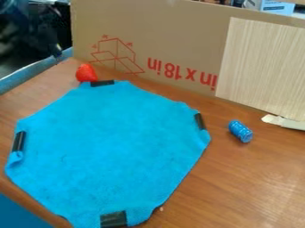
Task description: Put the black object on the bottom left edge of the cloth
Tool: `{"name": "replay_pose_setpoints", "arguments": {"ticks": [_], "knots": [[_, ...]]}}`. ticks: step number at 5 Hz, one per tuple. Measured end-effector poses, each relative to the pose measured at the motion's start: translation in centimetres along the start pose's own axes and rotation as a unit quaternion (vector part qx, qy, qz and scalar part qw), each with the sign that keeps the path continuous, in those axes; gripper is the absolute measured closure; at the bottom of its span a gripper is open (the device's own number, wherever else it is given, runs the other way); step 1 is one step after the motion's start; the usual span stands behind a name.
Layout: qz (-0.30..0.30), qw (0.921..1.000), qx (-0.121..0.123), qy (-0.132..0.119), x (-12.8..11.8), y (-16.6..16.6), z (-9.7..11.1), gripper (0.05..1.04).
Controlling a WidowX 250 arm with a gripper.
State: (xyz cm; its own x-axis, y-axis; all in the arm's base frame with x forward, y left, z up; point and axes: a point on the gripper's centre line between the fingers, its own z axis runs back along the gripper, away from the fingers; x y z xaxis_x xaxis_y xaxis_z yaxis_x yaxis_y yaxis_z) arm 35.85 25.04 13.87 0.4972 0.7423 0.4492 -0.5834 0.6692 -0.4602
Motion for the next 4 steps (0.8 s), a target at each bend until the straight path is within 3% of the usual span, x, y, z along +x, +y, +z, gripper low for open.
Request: {"name": "replay_pose_setpoints", "arguments": {"ticks": [2,4], "knots": [[-0.045,0.9983,-0.023,0.031,-5.3,1.3,3.3,0.775],[-0.077,0.9955,-0.022,0.05,-9.0,3.4,4.1,0.775]]}}
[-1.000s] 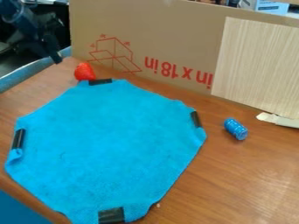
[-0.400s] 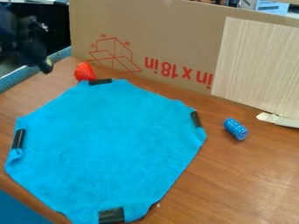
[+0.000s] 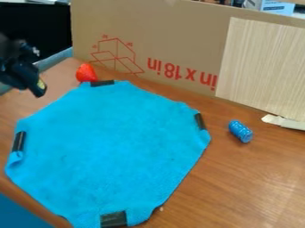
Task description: Put the black object on the bottom left edge of the cloth
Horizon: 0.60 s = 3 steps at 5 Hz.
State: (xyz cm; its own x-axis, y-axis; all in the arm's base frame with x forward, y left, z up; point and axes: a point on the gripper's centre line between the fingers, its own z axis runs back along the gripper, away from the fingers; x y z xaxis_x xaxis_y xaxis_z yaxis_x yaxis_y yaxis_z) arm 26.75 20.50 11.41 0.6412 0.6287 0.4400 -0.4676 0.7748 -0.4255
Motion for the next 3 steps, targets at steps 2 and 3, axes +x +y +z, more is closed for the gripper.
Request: {"name": "replay_pose_setpoints", "arguments": {"ticks": [2,3], "knots": [[-0.018,0.9997,0.001,0.015,-3.5,1.3,-0.4,0.775],[-0.018,0.9998,0.004,0.01,-4.1,1.5,-0.8,0.775]]}}
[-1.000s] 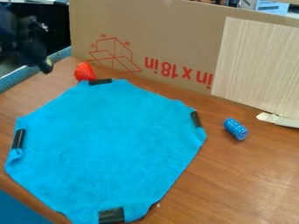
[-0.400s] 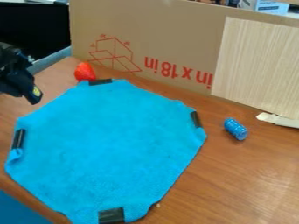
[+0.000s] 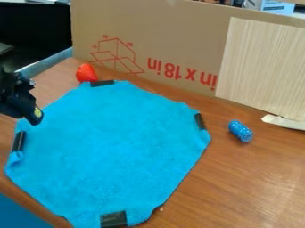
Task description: Put the black object on the bottom left edge of the cloth
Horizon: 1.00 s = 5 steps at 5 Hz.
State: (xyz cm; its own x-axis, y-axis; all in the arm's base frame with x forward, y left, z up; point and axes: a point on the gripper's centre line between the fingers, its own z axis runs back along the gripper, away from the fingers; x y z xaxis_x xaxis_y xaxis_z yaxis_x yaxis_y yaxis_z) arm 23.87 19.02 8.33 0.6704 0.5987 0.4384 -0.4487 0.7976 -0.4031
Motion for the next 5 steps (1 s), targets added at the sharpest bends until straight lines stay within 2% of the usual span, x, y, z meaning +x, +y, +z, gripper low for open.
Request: {"name": "replay_pose_setpoints", "arguments": {"ticks": [2,4,5], "knots": [[-0.016,0.9997,0.016,-0.004,-1.6,0.0,-1.3,0.775],[-0.01,0.9997,0.017,0.011,-1.9,-0.9,-1.9,0.775],[-0.01,0.9996,0.019,0.017,-2.1,-0.6,-2.5,0.713]]}}
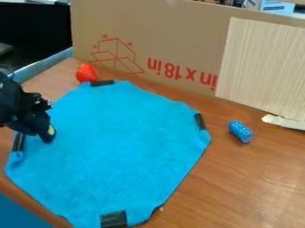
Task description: Put the black object on the bottom left edge of the cloth
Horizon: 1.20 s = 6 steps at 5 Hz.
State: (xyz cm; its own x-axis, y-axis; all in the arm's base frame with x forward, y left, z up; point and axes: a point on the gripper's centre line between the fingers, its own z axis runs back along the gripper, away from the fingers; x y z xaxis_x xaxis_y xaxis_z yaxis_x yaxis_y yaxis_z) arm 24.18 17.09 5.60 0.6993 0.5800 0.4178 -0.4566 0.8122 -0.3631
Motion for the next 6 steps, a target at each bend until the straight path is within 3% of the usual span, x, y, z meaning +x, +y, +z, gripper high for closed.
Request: {"name": "replay_pose_setpoints", "arguments": {"ticks": [2,3,5,6], "knots": [[-0.014,0.9997,-0.014,0.014,0.2,0.0,-0.3,0.128],[-0.018,0.9988,-0.036,0.027,0.5,-0.6,0.7,0.077],[-0.077,0.9895,-0.105,0.062,1.9,-3.4,3.8,0.083],[-0.091,0.9854,-0.126,0.069,3.0,-4.2,5.5,0.083]]}}
